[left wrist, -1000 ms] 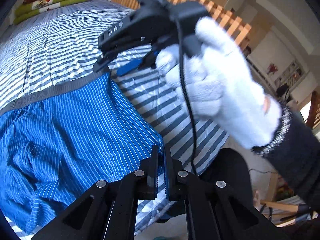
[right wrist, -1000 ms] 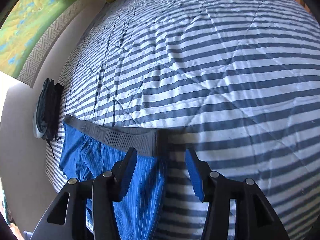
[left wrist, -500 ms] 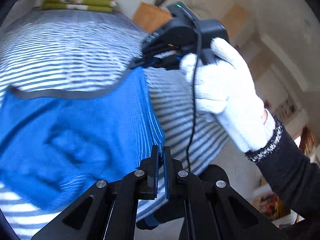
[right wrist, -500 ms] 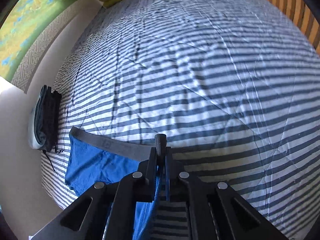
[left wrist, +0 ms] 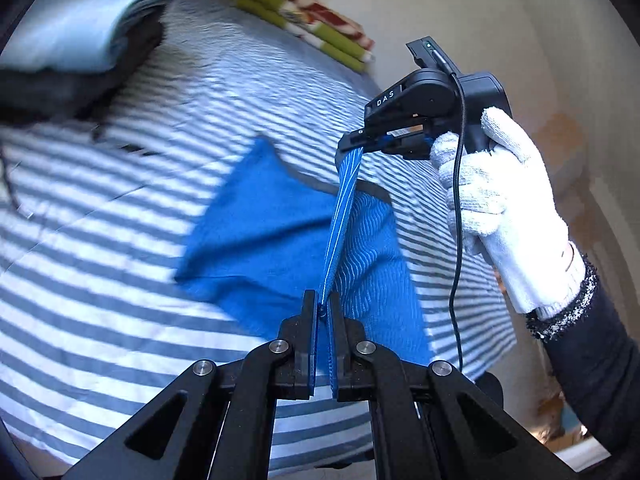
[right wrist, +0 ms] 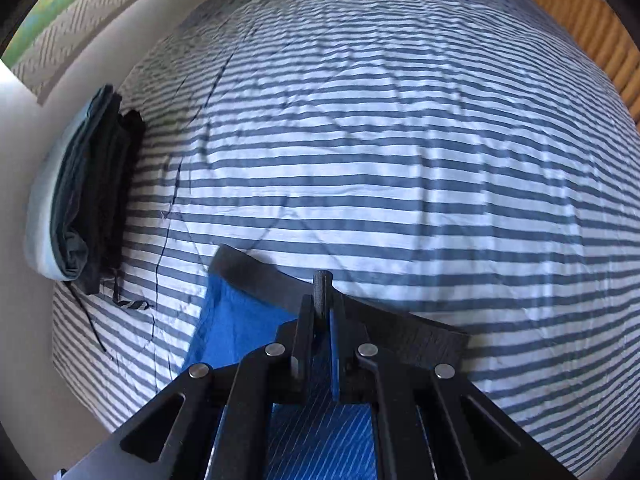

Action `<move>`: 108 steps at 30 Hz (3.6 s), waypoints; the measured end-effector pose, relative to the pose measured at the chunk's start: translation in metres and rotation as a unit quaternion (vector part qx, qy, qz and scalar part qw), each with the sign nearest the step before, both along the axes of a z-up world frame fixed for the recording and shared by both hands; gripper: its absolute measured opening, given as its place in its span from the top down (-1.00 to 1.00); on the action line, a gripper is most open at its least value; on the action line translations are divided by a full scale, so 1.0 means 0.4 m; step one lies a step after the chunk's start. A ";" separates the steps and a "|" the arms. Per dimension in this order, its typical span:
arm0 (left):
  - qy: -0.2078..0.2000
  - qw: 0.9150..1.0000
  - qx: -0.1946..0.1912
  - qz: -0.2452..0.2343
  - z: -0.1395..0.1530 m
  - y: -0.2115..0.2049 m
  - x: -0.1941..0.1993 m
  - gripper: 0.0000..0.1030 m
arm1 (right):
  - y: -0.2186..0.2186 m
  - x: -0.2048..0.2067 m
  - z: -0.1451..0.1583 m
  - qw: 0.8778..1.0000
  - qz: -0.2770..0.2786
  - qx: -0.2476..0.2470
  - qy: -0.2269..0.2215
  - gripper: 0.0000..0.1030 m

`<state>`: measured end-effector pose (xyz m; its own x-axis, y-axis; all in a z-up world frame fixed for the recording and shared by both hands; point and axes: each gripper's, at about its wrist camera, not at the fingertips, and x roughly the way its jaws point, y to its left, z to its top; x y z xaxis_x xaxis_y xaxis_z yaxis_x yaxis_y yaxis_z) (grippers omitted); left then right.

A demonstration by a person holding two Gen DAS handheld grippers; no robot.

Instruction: Fold small clothes

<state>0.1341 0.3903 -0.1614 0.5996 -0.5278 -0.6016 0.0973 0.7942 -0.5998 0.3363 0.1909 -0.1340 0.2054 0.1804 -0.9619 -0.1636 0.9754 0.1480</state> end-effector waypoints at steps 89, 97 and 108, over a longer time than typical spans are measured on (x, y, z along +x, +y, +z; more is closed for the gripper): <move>0.128 0.976 0.167 -0.062 -0.053 -0.060 0.576 0.64 | -0.269 -0.087 -0.154 0.987 0.006 0.158 0.006 0.21; 0.129 0.979 0.146 -0.059 -0.055 -0.045 0.572 0.60 | -0.311 -0.053 -0.202 0.974 -0.035 0.219 0.054 0.20; 0.138 0.979 0.141 -0.060 -0.060 -0.040 0.588 0.53 | -0.341 -0.043 -0.187 0.964 -0.060 0.249 0.069 0.15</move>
